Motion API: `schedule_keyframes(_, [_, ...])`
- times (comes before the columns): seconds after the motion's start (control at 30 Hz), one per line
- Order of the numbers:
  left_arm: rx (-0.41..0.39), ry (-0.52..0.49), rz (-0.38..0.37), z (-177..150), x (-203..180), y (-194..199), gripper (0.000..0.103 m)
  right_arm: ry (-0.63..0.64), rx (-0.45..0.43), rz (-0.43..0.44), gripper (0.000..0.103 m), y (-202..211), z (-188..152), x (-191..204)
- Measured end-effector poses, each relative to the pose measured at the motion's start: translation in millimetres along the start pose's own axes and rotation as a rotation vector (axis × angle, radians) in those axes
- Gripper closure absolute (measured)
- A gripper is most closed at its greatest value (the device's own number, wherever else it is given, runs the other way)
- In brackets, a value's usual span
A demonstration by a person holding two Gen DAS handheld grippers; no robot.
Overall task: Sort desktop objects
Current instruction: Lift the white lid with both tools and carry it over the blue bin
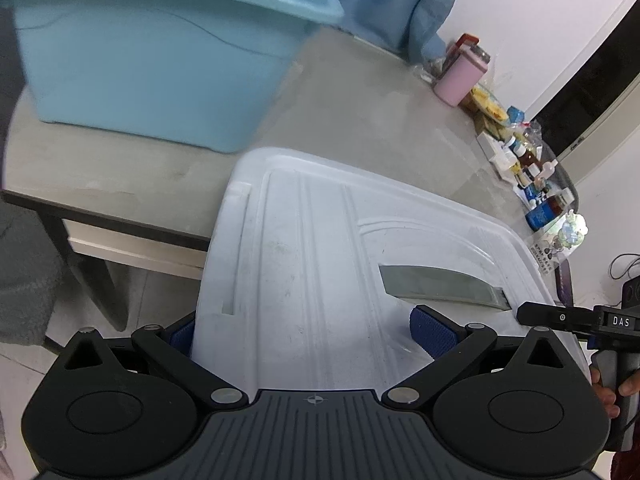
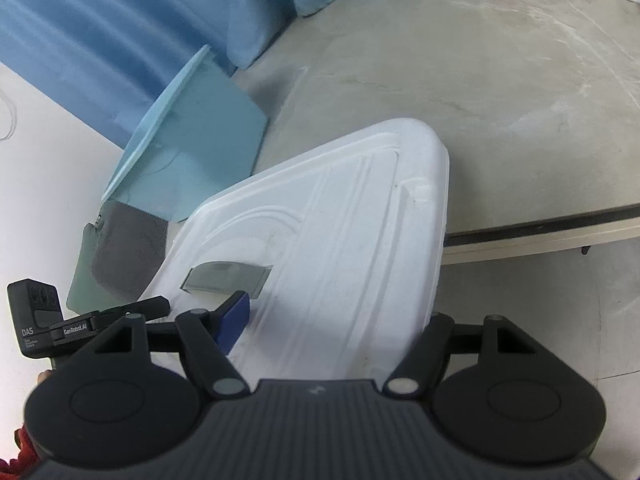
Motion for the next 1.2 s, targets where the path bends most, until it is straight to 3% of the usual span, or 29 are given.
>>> schedule_keyframes(0.67, [-0.139, 0.007, 0.043, -35.5, 179.6, 163.6, 0.0, 0.09, -0.044, 0.072, 0.032, -60.6, -90.5, 175.3])
schedule_keyframes(0.93, [-0.173, 0.017, 0.058, -36.1, 225.6, 216.6, 0.0, 0.108, -0.048, 0.093, 0.032, -72.2, -105.2, 226.1])
schedule_keyframes(1.2, [-0.196, 0.013, 0.055, -28.1, 248.2, 250.0, 0.0, 0.123, -0.06, 0.092, 0.032, -78.4, -114.4, 261.0])
Point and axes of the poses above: each gripper's, at about its wrist camera, not at the fingertips, and y roughly against the way its jaws point, x to its left, z to its top, the point moved 10 cm from there along -y, roughly the way its jaws point, and after that the axes turned 7 degrees about z, right-handed, at the moved point
